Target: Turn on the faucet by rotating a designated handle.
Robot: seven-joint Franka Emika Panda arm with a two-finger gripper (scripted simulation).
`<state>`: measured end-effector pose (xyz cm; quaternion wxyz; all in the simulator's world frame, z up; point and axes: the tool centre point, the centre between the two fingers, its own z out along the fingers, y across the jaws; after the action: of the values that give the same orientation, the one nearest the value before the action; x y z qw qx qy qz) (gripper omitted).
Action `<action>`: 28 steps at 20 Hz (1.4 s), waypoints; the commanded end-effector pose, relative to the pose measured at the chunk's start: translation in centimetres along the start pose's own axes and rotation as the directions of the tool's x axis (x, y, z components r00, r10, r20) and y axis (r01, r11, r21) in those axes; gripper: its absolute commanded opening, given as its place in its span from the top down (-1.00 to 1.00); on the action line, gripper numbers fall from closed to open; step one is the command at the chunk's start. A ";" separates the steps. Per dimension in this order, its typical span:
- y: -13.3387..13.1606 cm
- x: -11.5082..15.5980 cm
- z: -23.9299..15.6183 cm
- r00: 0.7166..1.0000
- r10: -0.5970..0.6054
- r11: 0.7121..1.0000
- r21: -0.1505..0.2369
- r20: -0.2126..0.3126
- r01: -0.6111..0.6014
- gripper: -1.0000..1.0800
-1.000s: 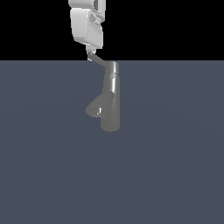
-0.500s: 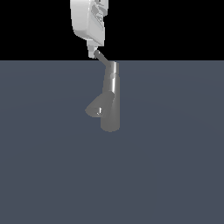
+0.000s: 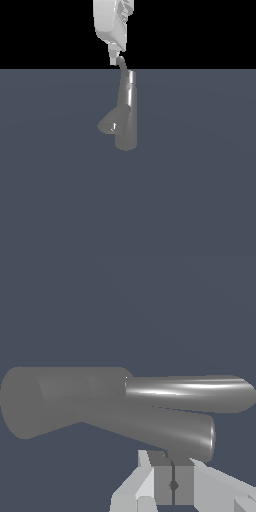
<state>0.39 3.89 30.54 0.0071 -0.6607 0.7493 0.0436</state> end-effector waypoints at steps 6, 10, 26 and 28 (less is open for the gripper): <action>0.3 6.1 -0.1 1.000 0.023 1.000 -0.007 -0.004 -0.023 1.00; 0.4 4.5 -0.3 1.000 -0.013 1.000 -0.003 -0.001 0.013 1.00; -4.2 12.0 1.5 1.000 0.016 1.000 -0.007 -0.004 -0.016 1.00; -4.8 12.8 1.7 1.000 0.020 1.000 -0.007 -0.004 -0.020 1.00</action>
<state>3.57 -6.02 28.70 0.0093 -0.6693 0.7417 0.0434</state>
